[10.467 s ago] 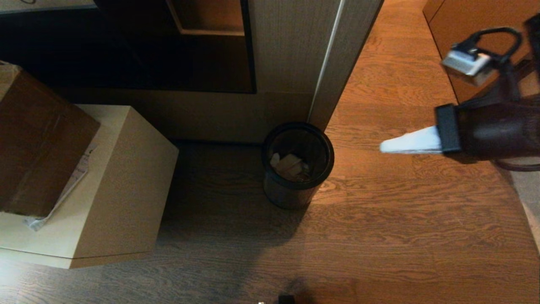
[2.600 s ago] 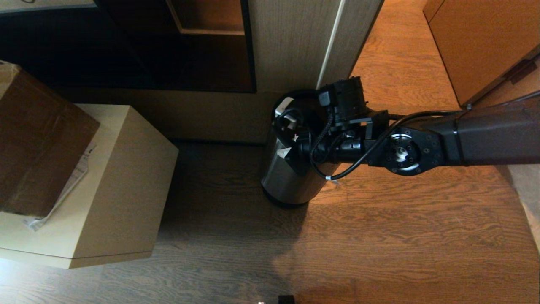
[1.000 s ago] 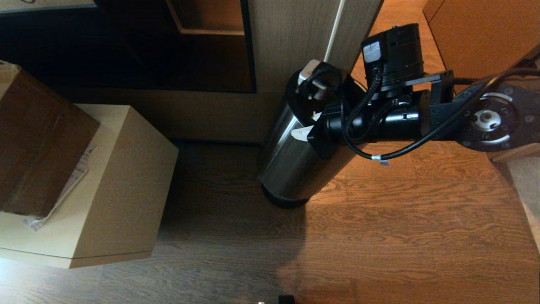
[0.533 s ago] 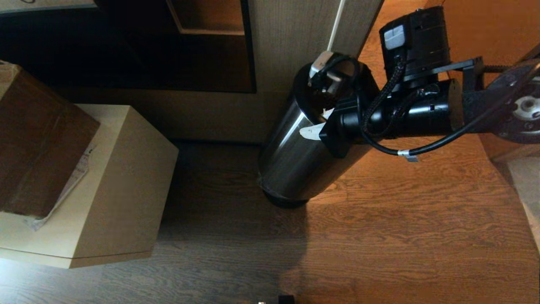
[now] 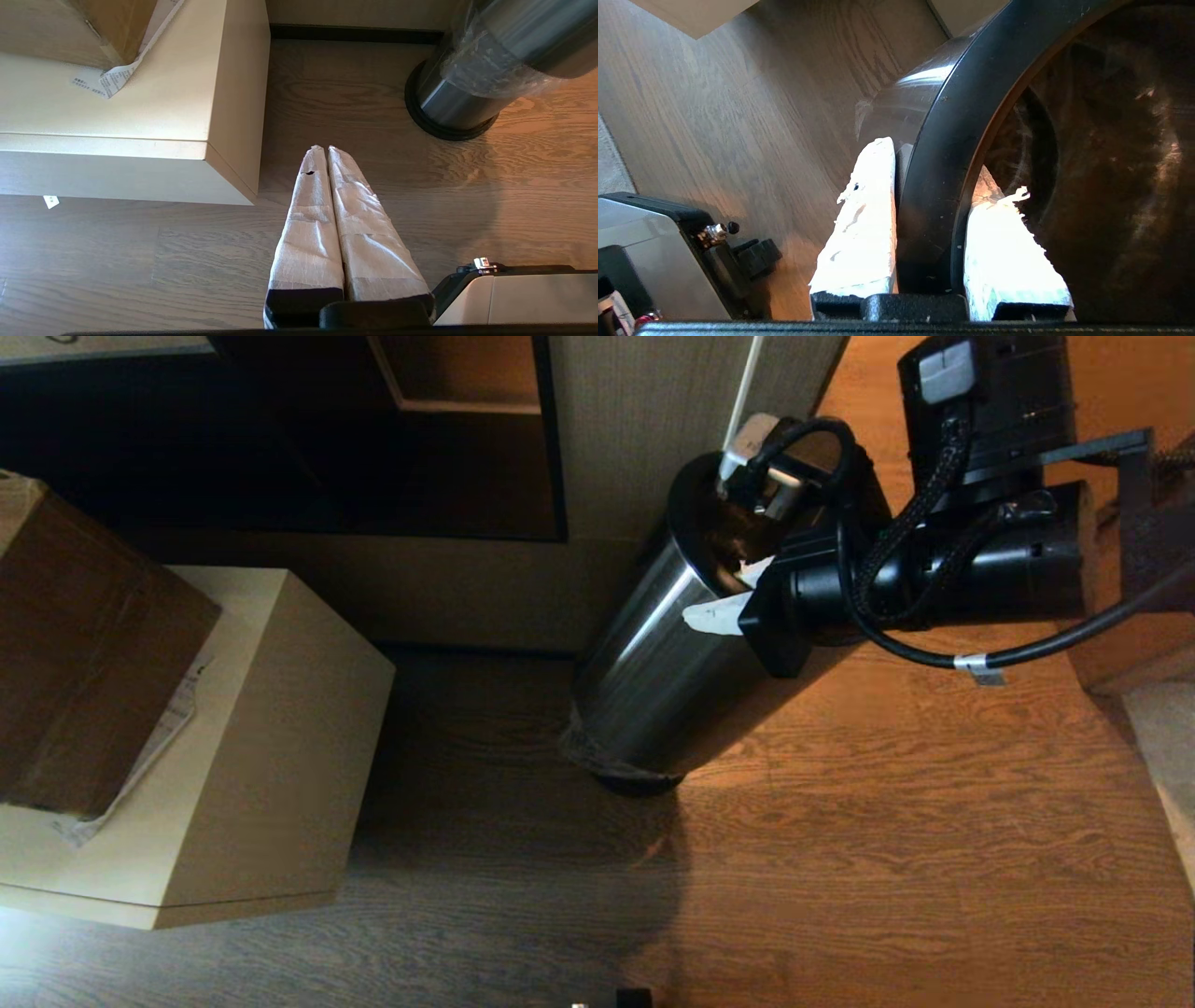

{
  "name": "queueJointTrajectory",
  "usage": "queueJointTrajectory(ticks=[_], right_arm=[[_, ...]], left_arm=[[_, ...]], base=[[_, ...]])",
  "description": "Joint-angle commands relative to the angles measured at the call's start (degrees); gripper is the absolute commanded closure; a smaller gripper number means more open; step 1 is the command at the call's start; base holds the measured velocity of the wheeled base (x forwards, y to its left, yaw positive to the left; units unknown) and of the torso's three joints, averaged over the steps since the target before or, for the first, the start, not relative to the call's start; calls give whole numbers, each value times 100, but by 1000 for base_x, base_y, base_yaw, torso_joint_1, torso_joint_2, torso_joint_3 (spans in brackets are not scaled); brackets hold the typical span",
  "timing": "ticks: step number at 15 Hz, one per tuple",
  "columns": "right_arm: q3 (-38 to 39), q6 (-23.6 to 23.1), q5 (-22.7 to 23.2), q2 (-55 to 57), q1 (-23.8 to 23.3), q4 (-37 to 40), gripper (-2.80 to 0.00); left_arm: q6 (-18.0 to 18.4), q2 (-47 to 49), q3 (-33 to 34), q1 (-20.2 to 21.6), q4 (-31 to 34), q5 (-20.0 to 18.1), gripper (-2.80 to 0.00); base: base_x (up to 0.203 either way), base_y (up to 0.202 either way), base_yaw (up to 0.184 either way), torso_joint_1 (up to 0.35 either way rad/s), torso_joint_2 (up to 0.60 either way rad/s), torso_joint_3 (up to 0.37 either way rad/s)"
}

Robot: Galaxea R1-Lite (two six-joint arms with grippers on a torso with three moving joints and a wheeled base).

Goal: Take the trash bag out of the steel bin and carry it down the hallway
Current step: Place the outer trash can on the ground

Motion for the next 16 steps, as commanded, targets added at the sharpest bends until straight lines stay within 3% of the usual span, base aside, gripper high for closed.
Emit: queueJointTrajectory(ticks=[1, 16], right_arm=[[-13, -36, 0, -67, 7, 8, 0], [15, -106, 35, -690, -2, 387, 0]], left_arm=[[0, -2, 64, 0, -4, 2, 0], [0, -2, 62, 0, -4, 2, 0]], base=[[0, 0, 0, 0, 0, 0], [0, 0, 0, 0, 0, 0]])
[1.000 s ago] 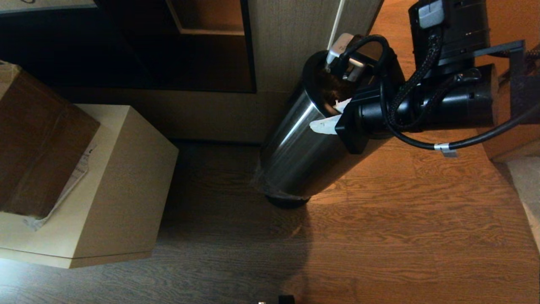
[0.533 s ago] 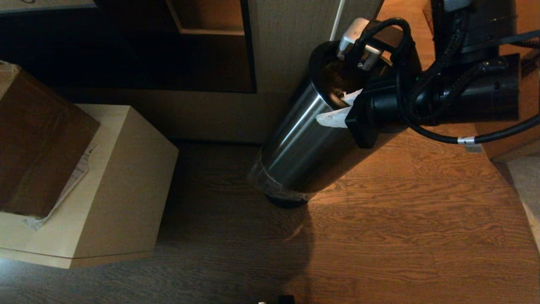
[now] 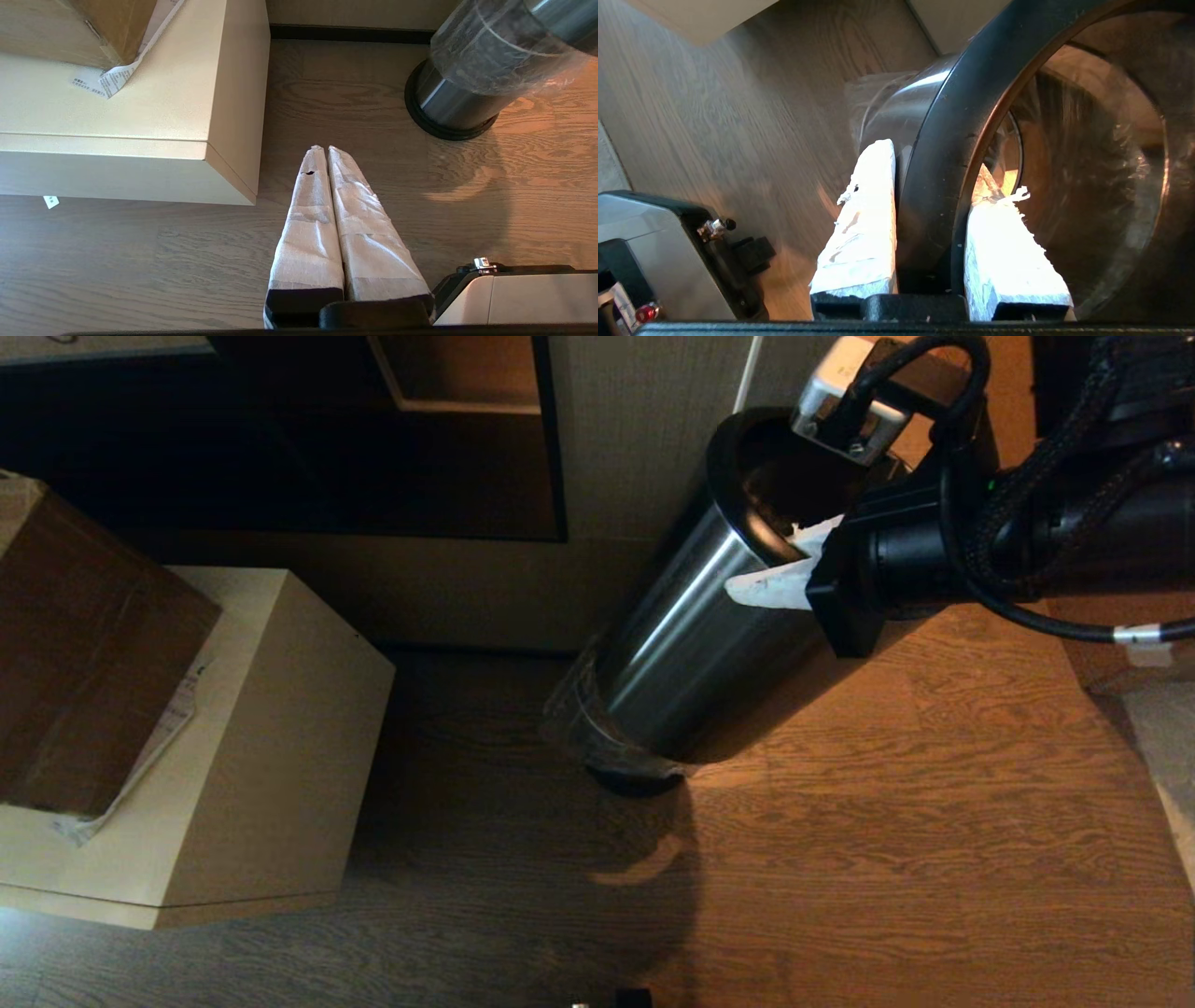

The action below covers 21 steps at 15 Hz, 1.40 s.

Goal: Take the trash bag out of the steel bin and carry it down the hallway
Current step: Place the outer trash can on the ground

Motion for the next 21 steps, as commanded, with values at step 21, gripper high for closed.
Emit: queueJointTrajectory(ticks=[21], right_arm=[[90, -44, -22, -440, -966, 282, 0]], left_arm=[[-2, -2, 70, 0, -2, 2, 0]], base=[[0, 0, 0, 0, 0, 0]])
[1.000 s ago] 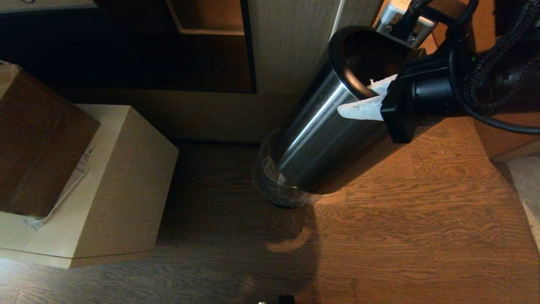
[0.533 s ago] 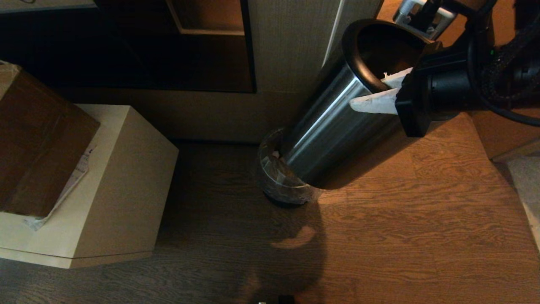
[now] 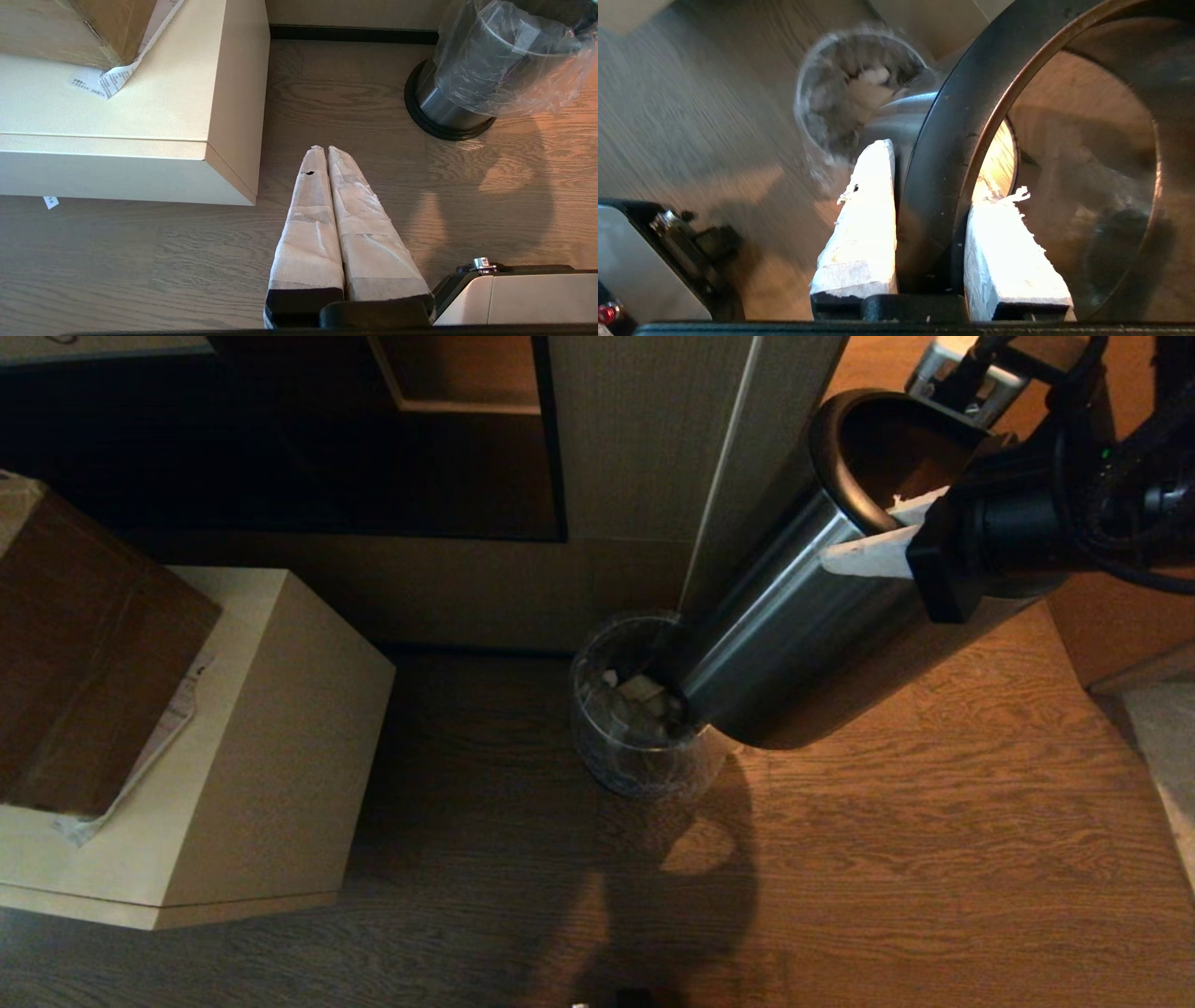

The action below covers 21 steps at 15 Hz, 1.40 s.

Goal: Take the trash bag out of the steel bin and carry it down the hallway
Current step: Place the outer trash can on the ground

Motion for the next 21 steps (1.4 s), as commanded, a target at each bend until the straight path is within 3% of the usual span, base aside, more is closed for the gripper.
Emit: queueJointTrajectory(ticks=[1, 14, 21], right_arm=[[10, -18, 0, -57, -122, 144, 0], [-122, 66, -16, 713, -1485, 166, 0], [-267, 1059, 22, 1869, -2025, -549, 0]], left_arm=[[0, -2, 62, 0, -2, 3, 0], [0, -2, 66, 0, -2, 3, 0], [0, -2, 62, 0, -2, 3, 0]], base=[[0, 0, 0, 0, 0, 0], [0, 0, 0, 0, 0, 0], [0, 0, 0, 0, 0, 0]])
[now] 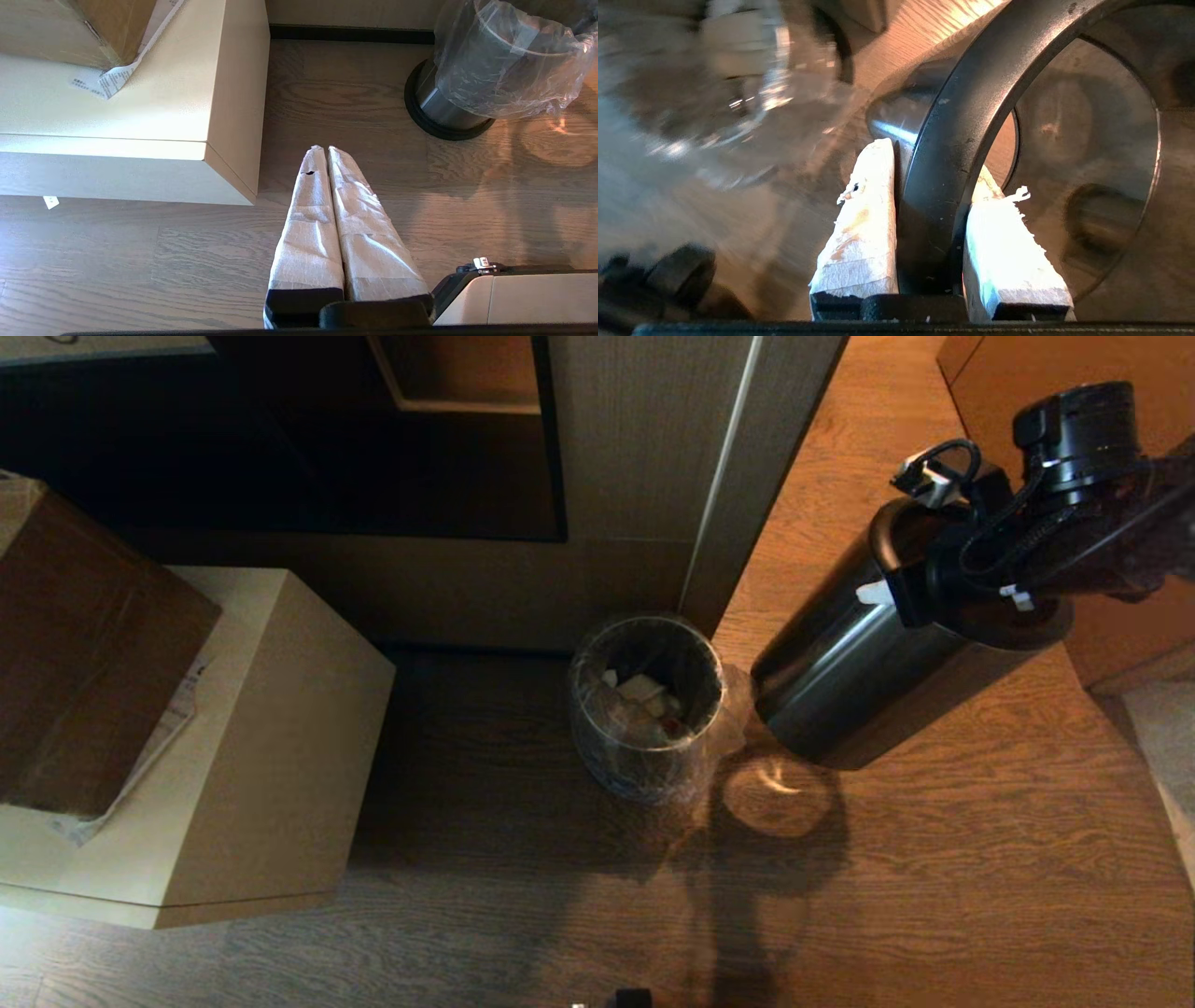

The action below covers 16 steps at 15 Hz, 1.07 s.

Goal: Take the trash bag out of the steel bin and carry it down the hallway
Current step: Place the outer trash can on the ground

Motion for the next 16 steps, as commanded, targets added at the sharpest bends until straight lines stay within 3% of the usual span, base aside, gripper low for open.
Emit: queueJointTrajectory(ticks=[1, 12, 16], right_arm=[[-85, 31, -5, 531, -71, -107, 0], [-1953, 53, -13, 2908, -341, -1585, 0], [-2151, 47, -7, 3362, -351, -2115, 0]], left_arm=[[0, -2, 68, 0, -2, 2, 0], [0, -2, 69, 0, -2, 2, 0], [0, -2, 69, 0, -2, 2, 0]], base=[[0, 0, 0, 0, 0, 0], [0, 0, 0, 0, 0, 0], [0, 0, 0, 0, 0, 0]])
